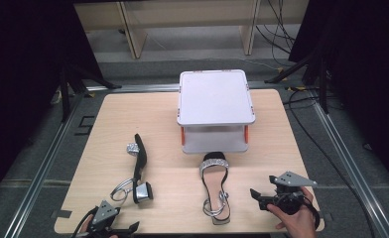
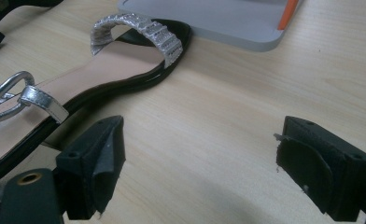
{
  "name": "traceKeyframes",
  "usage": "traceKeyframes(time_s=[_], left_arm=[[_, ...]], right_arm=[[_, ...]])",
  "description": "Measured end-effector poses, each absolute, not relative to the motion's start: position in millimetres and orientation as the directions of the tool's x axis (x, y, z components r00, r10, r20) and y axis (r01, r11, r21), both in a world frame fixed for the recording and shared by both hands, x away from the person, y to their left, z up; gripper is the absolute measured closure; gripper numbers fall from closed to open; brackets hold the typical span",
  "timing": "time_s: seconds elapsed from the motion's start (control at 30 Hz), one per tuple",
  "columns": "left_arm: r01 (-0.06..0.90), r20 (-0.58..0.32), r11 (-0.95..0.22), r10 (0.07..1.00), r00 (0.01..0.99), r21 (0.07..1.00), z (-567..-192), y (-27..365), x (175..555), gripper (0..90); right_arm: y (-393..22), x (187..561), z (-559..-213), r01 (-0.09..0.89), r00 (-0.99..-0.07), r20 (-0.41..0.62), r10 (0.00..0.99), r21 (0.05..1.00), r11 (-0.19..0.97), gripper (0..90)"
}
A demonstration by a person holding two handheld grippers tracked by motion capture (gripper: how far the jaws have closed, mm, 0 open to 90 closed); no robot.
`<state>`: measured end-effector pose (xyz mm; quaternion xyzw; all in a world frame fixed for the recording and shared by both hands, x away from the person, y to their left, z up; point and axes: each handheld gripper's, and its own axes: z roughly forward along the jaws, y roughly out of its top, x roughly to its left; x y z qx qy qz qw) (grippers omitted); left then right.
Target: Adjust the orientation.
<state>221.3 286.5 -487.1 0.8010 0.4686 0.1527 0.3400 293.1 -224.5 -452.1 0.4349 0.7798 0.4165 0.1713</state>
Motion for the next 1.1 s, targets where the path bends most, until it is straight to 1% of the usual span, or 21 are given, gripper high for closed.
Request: traceKeyframes(time_s=[0.03,0.13,0.17,0.2,0.23,0.27,0.3,0.33,0.4,0.43,0.47,0.53,0.57,0.6,0.7,0.73,0.8,0.83,0.9,1.0,1.1], left_arm=[[0.647,-0.088,-0.323,0.851,0.519,0.691,-486.6,286.4,220.9,15.2],[0.646,-0.073,-0.332,0.854,0.516,0.687,-487.3,286.2,221.5,15.2],[0.646,-0.073,-0.332,0.854,0.516,0.688,-487.4,286.4,221.6,15.2],[0.646,-0.074,-0.332,0.853,0.516,0.688,-487.0,286.7,221.5,15.2],[0.646,-0.082,-0.325,0.852,0.516,0.691,-487.0,286.6,221.3,15.2],[0.647,-0.089,-0.322,0.851,0.518,0.691,-486.7,286.4,220.9,15.2],[0.647,-0.090,-0.322,0.850,0.518,0.691,-486.8,286.5,220.7,15.2],[0.648,-0.089,-0.322,0.851,0.518,0.690,-486.9,286.6,220.8,15.2],[0.647,-0.072,-0.330,0.855,0.513,0.688,-487.3,286.8,221.7,15.2],[0.647,-0.087,-0.323,0.851,0.518,0.691,-487.4,286.3,221.3,15.2],[0.646,-0.076,-0.328,0.854,0.515,0.689,-488.3,286.3,221.9,15.2],[0.650,-0.073,-0.331,0.855,0.513,0.684,-488.2,286.5,221.8,15.2],[0.652,-0.086,-0.323,0.854,0.514,0.686,-487.5,286.2,221.3,15.2],[0.651,-0.088,-0.321,0.853,0.514,0.688,-487.4,286.3,221.3,15.2],[0.649,-0.089,-0.321,0.852,0.516,0.690,-487.2,286.4,221.1,15.2],[0.646,-0.072,-0.332,0.854,0.515,0.687,-487.6,287.3,222.0,15.2],[0.649,-0.087,-0.322,0.852,0.516,0.689,-487.1,286.4,221.3,15.2],[0.647,-0.075,-0.328,0.855,0.513,0.689,-487.8,286.1,221.8,15.3],[0.646,-0.074,-0.329,0.854,0.514,0.688,-487.5,286.2,221.7,15.2],[0.649,-0.089,-0.321,0.852,0.515,0.690,-487.1,286.2,221.3,15.2],[0.647,-0.075,-0.335,0.851,0.519,0.685,-487.0,286.5,221.9,15.2]], right_arm=[[-224.1,293.2,-452.1,0.534,-0.566,0.092,0.819,0.798,0.279,15.7],[-221.7,291.8,-452.2,0.542,-0.562,0.105,0.820,0.796,0.270,17.0],[-220.0,291.6,-451.0,0.527,-0.586,0.098,0.804,0.800,0.287,19.9],[-218.6,290.6,-450.4,0.528,-0.586,0.099,0.804,0.800,0.287,21.8],[-216.8,289.6,-449.8,0.523,-0.591,0.097,0.801,0.802,0.288,26.9],[-215.9,290.0,-449.6,0.498,-0.617,0.085,0.782,0.812,0.304,35.2],[-213.6,287.6,-448.1,0.502,-0.627,0.105,0.772,0.812,0.297,39.0],[-212.5,288.3,-447.2,0.472,-0.646,0.091,0.758,0.828,0.303,39.5],[-207.0,286.4,-444.5,0.457,-0.672,0.081,0.736,0.828,0.326,45.8],[-203.4,285.4,-444.0,0.460,-0.683,0.090,0.725,0.824,0.332,45.8],[-200.7,284.7,-443.5,0.446,-0.696,0.074,0.714,0.824,0.349,45.8],[-193.9,282.4,-443.4,0.448,-0.715,0.083,0.695,0.817,0.363,47.5],[-190.5,281.1,-443.3,0.452,-0.720,0.093,0.688,0.815,0.362,48.1],[-187.6,281.7,-443.4,0.430,-0.735,0.076,0.674,0.820,0.377,49.3],[-177.6,278.0,-444.1,0.439,-0.755,0.086,0.650,0.802,0.405,53.1],[-174.2,277.3,-444.7,0.431,-0.768,0.076,0.635,0.795,0.426,54.1],[-169.6,277.0,-446.3,0.430,-0.776,0.076,0.626,0.790,0.437,55.6],[-167.4,277.6,-447.2,0.430,-0.780,0.077,0.620,0.786,0.444,57.3],[-164.7,279.5,-448.1,0.420,-0.783,0.052,0.620,0.779,0.466,59.2],[-161.2,281.8,-449.7,0.420,-0.789,0.054,0.612,0.775,0.473,62.0],[-157.1,282.9,-451.4,0.380,-0.809,0.008,0.588,0.770,0.512,65.7]])
